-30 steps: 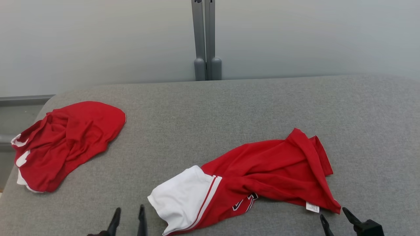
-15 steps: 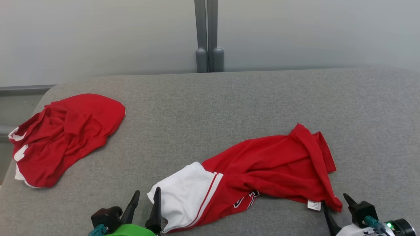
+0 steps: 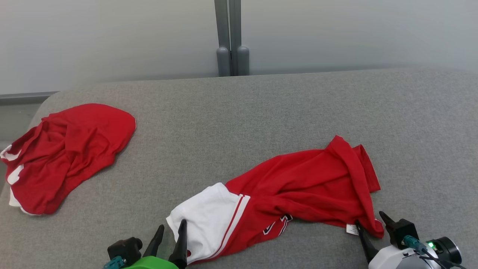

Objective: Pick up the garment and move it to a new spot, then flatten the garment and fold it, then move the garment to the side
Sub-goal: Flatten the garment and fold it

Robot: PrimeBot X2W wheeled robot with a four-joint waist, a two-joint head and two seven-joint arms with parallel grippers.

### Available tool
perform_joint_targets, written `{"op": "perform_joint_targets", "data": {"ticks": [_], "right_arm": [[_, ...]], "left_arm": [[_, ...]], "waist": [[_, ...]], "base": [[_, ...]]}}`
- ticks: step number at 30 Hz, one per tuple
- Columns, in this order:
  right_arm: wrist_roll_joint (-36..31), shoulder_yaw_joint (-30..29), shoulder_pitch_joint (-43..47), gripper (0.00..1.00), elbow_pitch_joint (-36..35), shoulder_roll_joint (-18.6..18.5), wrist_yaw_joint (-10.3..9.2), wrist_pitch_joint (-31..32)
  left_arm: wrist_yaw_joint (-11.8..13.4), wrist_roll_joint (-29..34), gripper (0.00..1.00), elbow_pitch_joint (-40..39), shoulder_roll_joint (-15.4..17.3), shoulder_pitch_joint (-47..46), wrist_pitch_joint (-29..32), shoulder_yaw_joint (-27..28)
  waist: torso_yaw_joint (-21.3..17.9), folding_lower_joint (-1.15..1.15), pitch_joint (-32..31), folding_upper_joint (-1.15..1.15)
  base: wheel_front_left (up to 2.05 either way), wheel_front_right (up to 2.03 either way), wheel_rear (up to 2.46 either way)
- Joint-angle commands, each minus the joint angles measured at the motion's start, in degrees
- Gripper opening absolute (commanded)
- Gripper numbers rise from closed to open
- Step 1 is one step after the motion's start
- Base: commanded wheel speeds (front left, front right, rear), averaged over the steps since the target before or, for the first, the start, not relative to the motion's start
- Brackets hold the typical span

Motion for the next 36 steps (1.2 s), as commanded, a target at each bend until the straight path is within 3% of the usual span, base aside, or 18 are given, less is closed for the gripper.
{"op": "perform_joint_targets", "data": {"ticks": [1, 9, 10, 11, 12, 13, 19, 22, 26, 30, 36], "right_arm": [[0.45, 0.14, -0.68, 1.00, 0.37, -0.36, -0.06, -0.32], [1.49, 0.74, -1.10, 1.00, 0.95, -0.61, -0.06, -0.55], [2.10, 1.09, -1.12, 1.00, 1.17, -0.48, -0.06, -0.56], [2.47, 1.48, -1.21, 1.00, 1.52, -0.40, -0.06, -0.44], [3.06, 2.25, -1.47, 0.44, 1.71, -0.33, -0.06, -0.46], [4.08, 2.50, -1.78, 0.00, 1.84, -0.10, -0.06, -0.46], [11.06, 4.50, -1.80, 0.00, -1.23, -1.18, -0.06, -0.42], [19.24, 4.12, 0.54, 0.00, -6.02, -1.14, -0.06, 0.73], [36.41, 2.05, 4.19, 0.00, -17.84, -2.48, -0.06, 9.38], [51.03, -3.70, 8.68, 0.00, -30.81, -4.85, -0.03, 19.83], [61.45, -13.55, 12.55, 0.00, -42.74, -4.07, -0.03, 28.09]], "left_arm": [[-0.20, -1.67, 1.00, -0.15, 0.24, -0.33, 0.07, -0.35], [-0.28, -7.98, 1.00, -1.99, 1.12, 1.12, 1.09, -6.14], [-0.28, -8.84, 0.80, -1.61, 1.05, 1.15, 1.23, -6.38], [-0.28, -9.50, 0.44, -1.30, 1.05, 1.09, 1.47, -6.65], [-0.28, -9.49, 0.00, -1.15, 1.34, 0.77, 1.42, -7.41], [-0.28, -9.36, 0.00, -1.01, 1.55, 0.52, 1.24, -7.73], [-0.28, -9.59, 0.00, -4.73, 3.17, 1.09, 0.16, -6.88], [-0.06, -8.16, 0.00, -10.72, 4.96, 2.64, -0.10, -5.44], [1.54, -8.12, 0.00, -24.57, 7.37, 4.79, 0.01, -3.11], [3.76, -9.38, 0.00, -40.63, 9.94, 6.80, 3.13, -1.32], [6.30, -12.05, 0.00, -55.21, 12.16, 8.87, 8.85, -0.60]], "waist": [[0.10, 0.00, -0.24, 0.00], [0.23, 0.00, -0.43, 0.00], [0.21, 0.00, -0.41, 0.00], [0.18, 0.00, -0.35, 0.00], [0.12, 0.00, -0.28, 0.00], [0.05, 0.00, -0.29, 0.00], [-0.06, 0.00, -1.01, 0.00], [0.04, 0.00, -1.70, 0.00], [0.11, 0.00, -2.27, 0.00], [-0.16, 0.00, -2.75, 0.00], [-0.69, 0.00, -2.79, 0.00]], "base": [[0.00, 0.00, 0.00], [0.00, 0.00, 0.00], [0.00, 0.00, 0.00], [0.00, 0.00, 0.00], [0.00, 0.00, 0.00], [0.00, 0.00, 0.00], [0.00, 0.00, 0.00], [0.00, 0.00, 0.00], [0.00, 0.00, 0.00], [0.00, 0.00, 0.00], [0.00, 0.00, 0.00]]}}
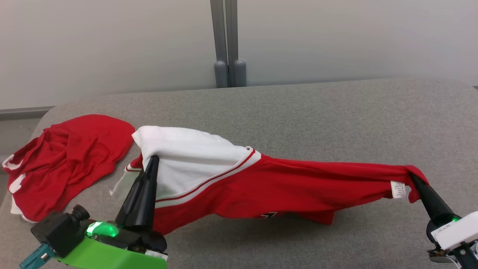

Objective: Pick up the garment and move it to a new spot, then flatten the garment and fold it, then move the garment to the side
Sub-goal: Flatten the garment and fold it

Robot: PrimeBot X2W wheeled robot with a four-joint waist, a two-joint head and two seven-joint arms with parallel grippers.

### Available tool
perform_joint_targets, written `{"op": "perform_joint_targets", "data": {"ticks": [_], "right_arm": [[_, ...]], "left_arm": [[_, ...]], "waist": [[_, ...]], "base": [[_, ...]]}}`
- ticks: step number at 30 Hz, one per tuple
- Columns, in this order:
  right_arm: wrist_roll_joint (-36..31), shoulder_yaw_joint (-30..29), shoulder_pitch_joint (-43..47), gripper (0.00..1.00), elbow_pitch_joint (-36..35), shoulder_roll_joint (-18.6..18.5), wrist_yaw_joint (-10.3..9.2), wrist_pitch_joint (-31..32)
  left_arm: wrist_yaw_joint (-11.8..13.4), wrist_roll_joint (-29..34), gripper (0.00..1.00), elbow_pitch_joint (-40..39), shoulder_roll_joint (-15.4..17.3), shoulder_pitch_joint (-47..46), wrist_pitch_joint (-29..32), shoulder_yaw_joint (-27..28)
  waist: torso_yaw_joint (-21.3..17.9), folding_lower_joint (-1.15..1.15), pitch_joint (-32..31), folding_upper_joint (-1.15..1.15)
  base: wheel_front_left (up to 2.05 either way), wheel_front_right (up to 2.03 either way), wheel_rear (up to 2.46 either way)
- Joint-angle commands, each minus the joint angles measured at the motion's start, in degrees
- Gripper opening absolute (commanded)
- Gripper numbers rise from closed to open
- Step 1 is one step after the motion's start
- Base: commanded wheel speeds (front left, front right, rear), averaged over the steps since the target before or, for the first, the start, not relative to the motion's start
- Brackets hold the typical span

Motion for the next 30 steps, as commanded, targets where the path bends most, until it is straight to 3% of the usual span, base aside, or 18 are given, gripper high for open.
{"op": "perform_joint_targets", "data": {"ticks": [1, 5, 8, 14, 21, 26, 29, 30], "right_arm": [[1.59, -1.00, 0.86, 0.00, -1.71, 0.74, 0.00, 1.19], [4.30, -3.17, 1.24, 0.00, -6.59, 2.90, 0.01, 4.75], [2.50, -3.68, -1.54, 0.00, -7.73, 3.68, 0.02, 6.88], [-4.86, -2.77, -13.67, 0.00, -3.47, 4.54, 0.02, 9.39], [-11.68, 1.27, -27.68, 0.00, 2.81, 4.34, 0.01, 7.26], [-8.84, 5.03, -23.89, 0.00, 6.13, 4.89, 0.01, 5.39], [-7.77, 6.79, -18.76, 0.00, 9.37, 3.77, 0.02, 4.18], [-7.57, 7.63, -17.21, 0.00, 10.35, 3.51, 0.02, 3.89]], "left_arm": [[0.34, -0.94, 0.00, -1.17, 0.14, 0.74, 0.56, -0.09], [0.69, -0.49, 0.00, -1.33, 0.48, 0.40, 2.54, -1.60], [-0.22, 0.38, 0.00, 1.78, -0.22, -2.89, 3.22, -3.38], [-2.47, 2.73, 0.00, 13.16, -2.89, -15.16, 1.62, -3.99], [-5.06, 7.11, 0.00, 29.52, -5.54, -30.63, -5.93, -4.80], [-6.21, 10.41, 0.00, 38.31, -6.75, -32.71, -8.93, -6.34], [-6.30, 12.25, 0.00, 37.67, -7.55, -29.12, -8.97, -5.70], [-6.31, 12.57, 0.23, 37.36, -7.63, -27.56, -8.98, -5.66]], "waist": [[-0.24, 0.00, 0.04, 0.00], [-1.06, 0.00, 0.56, 0.00], [-1.94, 0.00, 1.37, 0.00], [-3.52, 0.00, 4.30, 0.00], [-3.27, 0.00, 8.42, 0.00], [-2.68, 0.00, 10.74, 0.00], [-2.46, 0.00, 11.99, 0.00], [-2.41, 0.00, 12.14, 0.00]], "base": [[0.00, 0.00, 0.00], [0.00, 0.00, 0.00], [0.00, 0.00, 0.00], [0.00, 0.00, 0.00], [0.00, 0.00, 0.00], [0.00, 0.00, 0.00], [0.00, 0.00, 0.00], [0.00, 0.00, 0.00]]}}
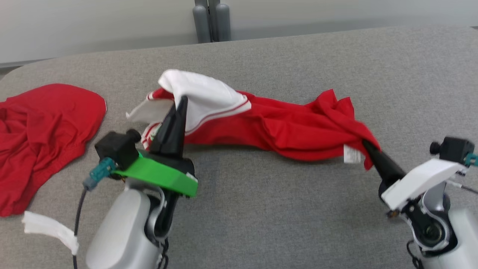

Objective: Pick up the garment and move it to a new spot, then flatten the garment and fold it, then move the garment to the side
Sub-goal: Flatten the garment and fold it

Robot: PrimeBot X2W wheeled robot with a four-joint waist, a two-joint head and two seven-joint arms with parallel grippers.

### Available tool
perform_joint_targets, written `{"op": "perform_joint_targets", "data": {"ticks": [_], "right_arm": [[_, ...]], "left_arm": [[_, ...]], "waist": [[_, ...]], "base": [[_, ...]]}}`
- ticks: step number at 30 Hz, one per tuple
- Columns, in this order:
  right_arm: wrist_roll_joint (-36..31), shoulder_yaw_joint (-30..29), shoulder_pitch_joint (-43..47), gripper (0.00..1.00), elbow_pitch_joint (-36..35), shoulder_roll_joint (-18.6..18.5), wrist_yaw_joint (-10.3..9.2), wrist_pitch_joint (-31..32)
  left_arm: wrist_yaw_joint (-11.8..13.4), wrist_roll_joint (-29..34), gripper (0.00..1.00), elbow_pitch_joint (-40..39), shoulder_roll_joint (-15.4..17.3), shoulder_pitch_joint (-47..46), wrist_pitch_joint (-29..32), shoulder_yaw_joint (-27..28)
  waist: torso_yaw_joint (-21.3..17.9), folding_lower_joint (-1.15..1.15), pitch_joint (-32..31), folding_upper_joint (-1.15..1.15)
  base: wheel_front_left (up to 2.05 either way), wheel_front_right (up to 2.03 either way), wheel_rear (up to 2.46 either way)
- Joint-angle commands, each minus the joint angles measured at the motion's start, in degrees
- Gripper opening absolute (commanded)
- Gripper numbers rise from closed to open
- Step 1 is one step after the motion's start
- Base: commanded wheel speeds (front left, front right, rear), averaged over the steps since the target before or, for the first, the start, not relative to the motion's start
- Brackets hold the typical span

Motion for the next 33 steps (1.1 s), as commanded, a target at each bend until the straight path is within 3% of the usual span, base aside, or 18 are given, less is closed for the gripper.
{"op": "perform_joint_targets", "data": {"ticks": [1, 3, 4, 5, 15, 16, 17, 18, 28, 33], "right_arm": [[0.33, 1.25, 2.25, 0.00, 1.07, -0.59, 0.04, -0.69], [1.14, 2.36, 4.89, 0.00, 2.92, -1.41, 0.04, -1.86], [1.35, 2.83, 5.78, 0.00, 3.67, -1.75, 0.04, -2.40], [1.49, 3.62, 6.73, 0.00, 4.47, -2.12, 0.04, -2.98], [-2.15, 13.35, 10.96, 0.00, 7.61, -8.11, 0.03, -8.63], [-3.17, 13.99, 11.48, 0.33, 8.45, -8.77, 0.03, -9.56], [-3.84, 14.70, 11.93, 0.55, 9.04, -9.18, 0.03, -10.10], [-5.22, 15.34, 12.59, 0.99, 10.22, -9.82, 0.03, -10.93], [-14.40, 11.24, 16.88, 1.00, 16.35, -9.97, 0.02, -23.23], [-21.74, 4.66, 19.15, 1.00, 17.98, -8.49, 0.02, -30.75]], "left_arm": [[-0.23, 0.81, 0.44, -0.54, -0.04, 3.21, -0.24, -0.50], [-0.24, 1.05, 0.47, -1.95, -0.03, 6.23, -0.26, -0.89], [-0.25, 1.40, 0.60, -2.59, 0.01, 7.60, -0.27, -0.84], [-0.25, 1.64, 1.00, -3.30, 0.03, 9.46, -0.27, -0.54], [-0.26, 3.94, 1.00, -6.67, -0.20, 23.84, -0.23, 2.09], [-0.26, 4.46, 1.00, -6.72, -0.20, 25.44, -0.23, 2.27], [-0.26, 4.74, 1.00, -6.87, -0.34, 26.78, -0.24, 2.65], [-0.26, 4.96, 1.00, -7.11, -0.61, 28.55, -0.23, 3.05], [-0.25, 9.32, 1.00, -10.48, -4.01, 41.47, -0.23, 12.63], [0.48, 12.10, 1.00, -14.94, -4.23, 43.01, -0.23, 15.29]], "waist": [[0.39, 0.00, 1.00, 0.00], [0.38, 0.00, 0.98, 0.00], [0.37, 0.00, 0.89, 0.00], [0.31, 0.00, 0.62, 0.00], [0.83, 0.00, -4.95, 0.00], [0.96, 0.00, -5.91, 0.00], [1.00, 0.00, -6.58, 0.00], [1.04, 0.00, -7.55, 0.00], [1.99, 0.00, -12.48, 0.00], [2.42, 0.00, -13.42, 0.00]], "base": [[0.00, 0.00, 0.00], [0.00, 0.00, 0.00], [0.00, 0.00, 0.00], [0.00, 0.00, 0.00], [0.00, 0.00, 0.00], [0.00, 0.00, 0.00], [0.00, 0.00, 0.00], [0.00, 0.00, 0.00], [0.00, 0.00, 0.00], [0.00, 0.00, 0.00]]}}
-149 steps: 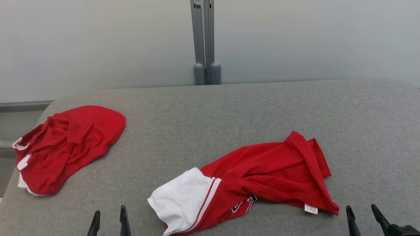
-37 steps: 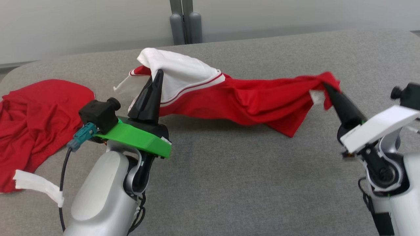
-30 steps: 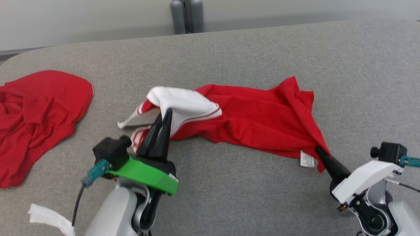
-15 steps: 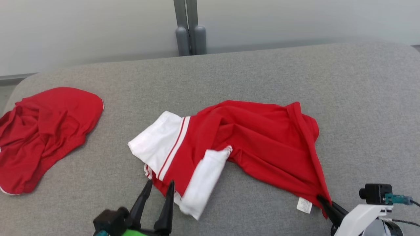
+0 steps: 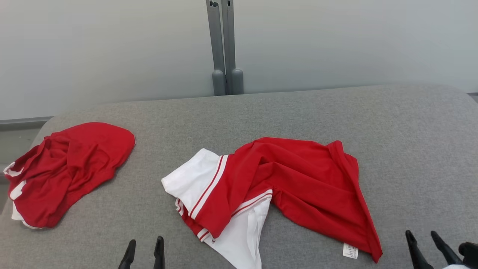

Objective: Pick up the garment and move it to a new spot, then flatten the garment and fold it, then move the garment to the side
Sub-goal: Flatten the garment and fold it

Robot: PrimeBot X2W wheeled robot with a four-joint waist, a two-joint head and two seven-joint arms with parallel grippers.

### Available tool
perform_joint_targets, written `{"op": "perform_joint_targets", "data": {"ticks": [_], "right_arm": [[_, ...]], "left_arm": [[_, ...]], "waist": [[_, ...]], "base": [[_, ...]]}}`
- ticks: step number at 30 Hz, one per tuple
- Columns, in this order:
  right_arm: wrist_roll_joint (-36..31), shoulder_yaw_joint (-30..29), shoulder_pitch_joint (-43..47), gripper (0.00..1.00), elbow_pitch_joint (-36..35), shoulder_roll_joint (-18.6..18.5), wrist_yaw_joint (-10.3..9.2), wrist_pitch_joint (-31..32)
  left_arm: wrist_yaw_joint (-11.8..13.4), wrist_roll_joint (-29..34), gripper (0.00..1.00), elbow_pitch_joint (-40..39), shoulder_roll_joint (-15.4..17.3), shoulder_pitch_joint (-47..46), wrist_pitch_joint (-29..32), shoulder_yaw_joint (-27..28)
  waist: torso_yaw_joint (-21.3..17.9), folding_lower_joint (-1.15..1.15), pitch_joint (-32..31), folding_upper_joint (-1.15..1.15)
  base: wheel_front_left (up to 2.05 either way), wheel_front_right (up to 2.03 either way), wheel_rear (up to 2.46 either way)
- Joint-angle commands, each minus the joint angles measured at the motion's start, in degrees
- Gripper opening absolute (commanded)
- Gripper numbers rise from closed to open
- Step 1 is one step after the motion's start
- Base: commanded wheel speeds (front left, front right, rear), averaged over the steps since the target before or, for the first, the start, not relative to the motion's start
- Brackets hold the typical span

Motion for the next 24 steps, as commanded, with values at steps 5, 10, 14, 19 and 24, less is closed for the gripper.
{"op": "perform_joint_targets", "data": {"ticks": [5, 10, 14, 19, 24], "right_arm": [[-11.13, -7.76, 2.23, 1.00, -1.57, 4.15, 0.00, -2.31], [-18.24, -11.56, 4.37, 1.00, -7.24, 8.59, 0.00, -2.24], [-21.04, -12.33, 5.36, 1.00, -10.95, 11.07, 0.00, -2.24], [-22.34, -12.28, 5.80, 1.00, -12.26, 12.68, 0.00, -2.25], [-22.57, -12.01, 5.39, 1.00, -12.17, 12.94, 0.00, -2.26]], "left_arm": [[3.04, 1.53, 1.00, -4.07, 0.02, 1.48, -0.16, 2.37], [4.02, 3.72, 1.00, -3.98, 0.02, 1.48, -0.16, 4.27], [3.61, 4.27, 1.00, -3.24, 0.01, 0.94, -0.16, 5.27], [2.92, 4.26, 1.00, -2.38, 0.01, 0.11, -0.16, 5.76], [2.54, 4.46, 1.00, -2.00, 0.01, -0.50, -0.16, 5.85]], "waist": [[0.21, 0.00, -0.72, 0.00], [0.06, 0.00, -0.58, 0.00], [0.35, 0.00, -0.48, 0.00], [0.87, 0.00, -0.43, 0.00], [1.39, 0.00, -0.48, 0.00]], "base": [[0.00, 0.00, 0.00], [0.00, 0.00, 0.00], [0.00, 0.00, 0.00], [0.00, 0.00, 0.00], [0.00, 0.00, 0.00]]}}
